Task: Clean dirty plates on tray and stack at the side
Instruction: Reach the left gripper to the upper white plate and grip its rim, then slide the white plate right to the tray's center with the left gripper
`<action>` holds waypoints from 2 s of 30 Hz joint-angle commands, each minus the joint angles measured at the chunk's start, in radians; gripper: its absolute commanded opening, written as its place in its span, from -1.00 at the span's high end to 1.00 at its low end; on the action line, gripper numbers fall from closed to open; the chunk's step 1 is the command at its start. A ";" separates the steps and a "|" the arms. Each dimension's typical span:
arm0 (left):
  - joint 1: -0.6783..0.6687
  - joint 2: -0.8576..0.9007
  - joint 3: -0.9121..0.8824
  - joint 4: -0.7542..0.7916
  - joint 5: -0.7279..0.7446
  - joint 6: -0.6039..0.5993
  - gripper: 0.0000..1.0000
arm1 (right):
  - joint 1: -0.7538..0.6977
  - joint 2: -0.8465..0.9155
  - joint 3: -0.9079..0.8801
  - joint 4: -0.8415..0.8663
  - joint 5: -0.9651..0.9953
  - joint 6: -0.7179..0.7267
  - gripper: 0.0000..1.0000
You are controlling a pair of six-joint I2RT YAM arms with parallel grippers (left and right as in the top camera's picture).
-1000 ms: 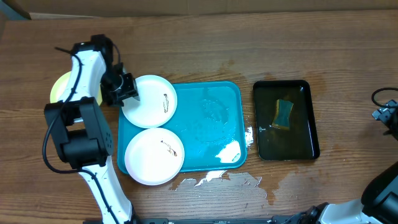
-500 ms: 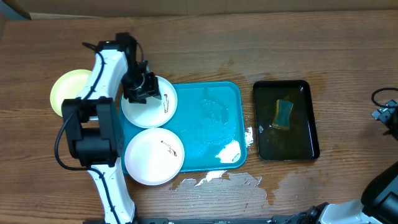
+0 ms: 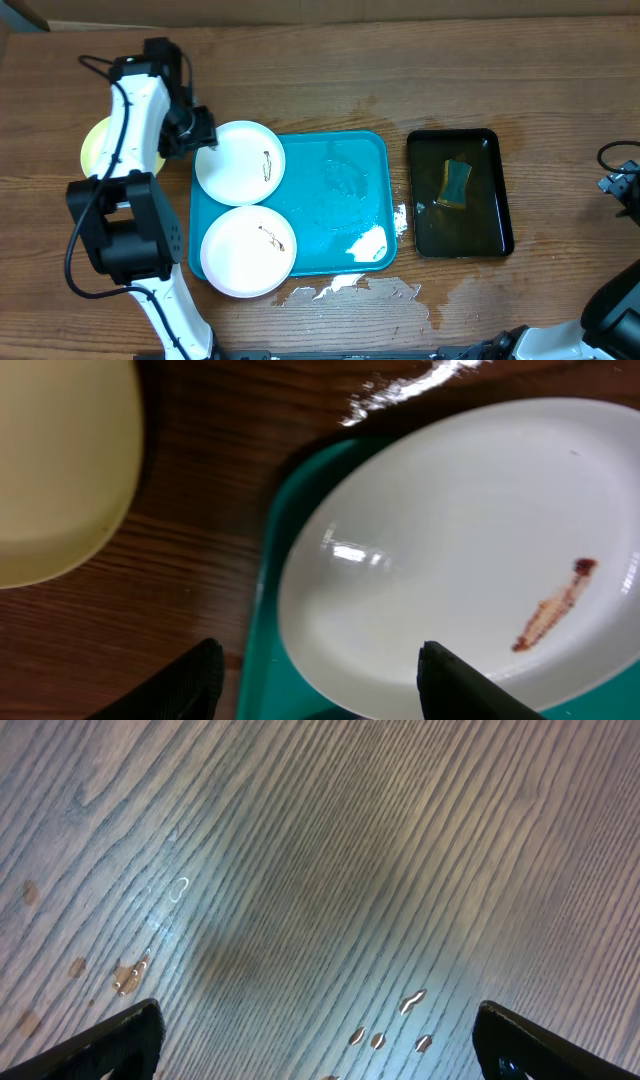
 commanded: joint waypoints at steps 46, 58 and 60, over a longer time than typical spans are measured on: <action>-0.305 0.100 -0.148 0.239 0.307 -0.059 -0.38 | 0.001 -0.019 0.020 0.005 0.003 0.004 -1.00; -0.388 0.100 -0.148 0.245 0.240 -0.093 -0.23 | 0.001 -0.019 0.020 0.005 0.003 0.004 -1.00; -0.388 0.100 -0.148 0.240 0.223 -0.093 -0.12 | 0.001 -0.019 0.020 0.005 0.003 0.004 -1.00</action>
